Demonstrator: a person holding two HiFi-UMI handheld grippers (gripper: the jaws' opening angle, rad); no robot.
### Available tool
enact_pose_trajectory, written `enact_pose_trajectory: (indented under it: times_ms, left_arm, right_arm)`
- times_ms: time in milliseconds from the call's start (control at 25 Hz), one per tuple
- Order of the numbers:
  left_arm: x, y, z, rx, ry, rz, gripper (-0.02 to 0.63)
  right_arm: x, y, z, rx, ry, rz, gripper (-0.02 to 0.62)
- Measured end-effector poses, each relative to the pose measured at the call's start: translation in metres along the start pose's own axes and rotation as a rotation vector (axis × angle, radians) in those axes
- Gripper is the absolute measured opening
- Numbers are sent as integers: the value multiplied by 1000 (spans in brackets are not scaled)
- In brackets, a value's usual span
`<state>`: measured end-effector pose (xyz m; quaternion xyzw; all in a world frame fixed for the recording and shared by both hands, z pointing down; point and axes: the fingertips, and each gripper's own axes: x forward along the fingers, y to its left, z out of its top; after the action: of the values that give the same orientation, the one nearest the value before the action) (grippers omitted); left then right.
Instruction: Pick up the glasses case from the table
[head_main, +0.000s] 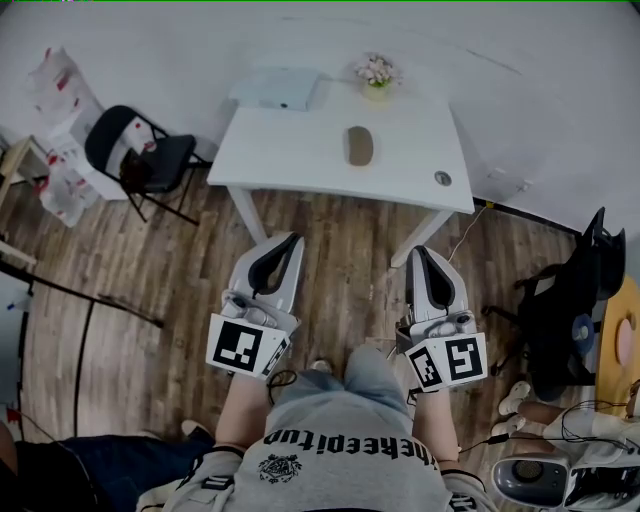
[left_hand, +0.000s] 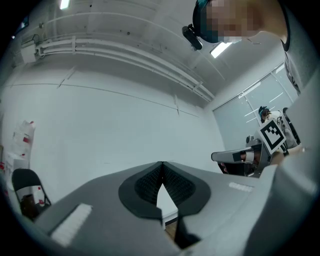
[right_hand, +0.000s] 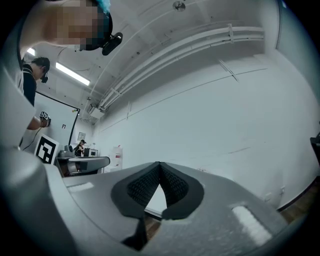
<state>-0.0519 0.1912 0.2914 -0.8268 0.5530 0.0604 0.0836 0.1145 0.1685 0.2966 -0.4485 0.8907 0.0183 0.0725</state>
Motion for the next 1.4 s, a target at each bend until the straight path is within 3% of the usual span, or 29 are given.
enact_pose_trajectory:
  times_ms: [560, 1400]
  left_arm:
    - [38, 27, -9, 4, -2, 11, 20]
    - [170, 92, -36, 8, 19, 97, 20]
  right_arm:
    - [49, -25, -10, 10, 13, 5, 3]
    - [187, -111, -23, 25, 35, 91, 3]
